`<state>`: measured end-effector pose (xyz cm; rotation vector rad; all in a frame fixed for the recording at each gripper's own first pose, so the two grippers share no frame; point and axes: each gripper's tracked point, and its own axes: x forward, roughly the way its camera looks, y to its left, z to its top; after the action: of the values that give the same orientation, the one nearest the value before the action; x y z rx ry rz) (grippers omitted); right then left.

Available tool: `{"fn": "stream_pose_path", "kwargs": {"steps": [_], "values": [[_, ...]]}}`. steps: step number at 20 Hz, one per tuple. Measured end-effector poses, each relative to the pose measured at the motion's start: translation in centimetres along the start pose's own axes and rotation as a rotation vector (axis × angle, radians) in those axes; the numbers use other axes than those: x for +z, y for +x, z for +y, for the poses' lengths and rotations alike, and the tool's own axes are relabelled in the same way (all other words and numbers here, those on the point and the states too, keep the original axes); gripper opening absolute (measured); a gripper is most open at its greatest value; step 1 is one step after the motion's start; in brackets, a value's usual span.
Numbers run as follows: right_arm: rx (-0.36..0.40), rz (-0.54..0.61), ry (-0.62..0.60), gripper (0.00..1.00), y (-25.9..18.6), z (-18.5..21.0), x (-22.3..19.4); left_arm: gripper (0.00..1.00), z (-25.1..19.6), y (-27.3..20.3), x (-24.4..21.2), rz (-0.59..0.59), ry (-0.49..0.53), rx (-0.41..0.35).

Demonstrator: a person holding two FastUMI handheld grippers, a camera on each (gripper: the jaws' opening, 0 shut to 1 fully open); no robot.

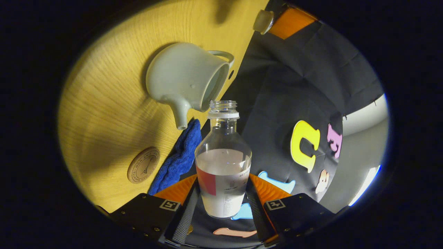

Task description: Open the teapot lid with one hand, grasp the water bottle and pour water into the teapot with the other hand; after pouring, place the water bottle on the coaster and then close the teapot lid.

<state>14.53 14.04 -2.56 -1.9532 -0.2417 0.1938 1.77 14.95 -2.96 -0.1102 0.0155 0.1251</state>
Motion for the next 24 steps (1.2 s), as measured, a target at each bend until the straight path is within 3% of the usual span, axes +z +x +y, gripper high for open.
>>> {"fn": "stream_pose_path", "kwargs": {"steps": [4,14,24], "values": [[0.069,-0.009,0.226,0.75,0.0,1.6,0.4,0.16,-0.1,0.0,0.3,-0.007,-0.001,-0.001],[0.232,-0.029,0.984,0.75,-3.3,2.7,1.0,0.14,-2.3,0.6,0.9,-0.02,-0.021,-0.051],[0.23,-0.011,1.325,0.75,-5.8,3.7,-0.5,0.14,-5.3,1.6,3.0,-0.052,0.018,-0.095]]}}
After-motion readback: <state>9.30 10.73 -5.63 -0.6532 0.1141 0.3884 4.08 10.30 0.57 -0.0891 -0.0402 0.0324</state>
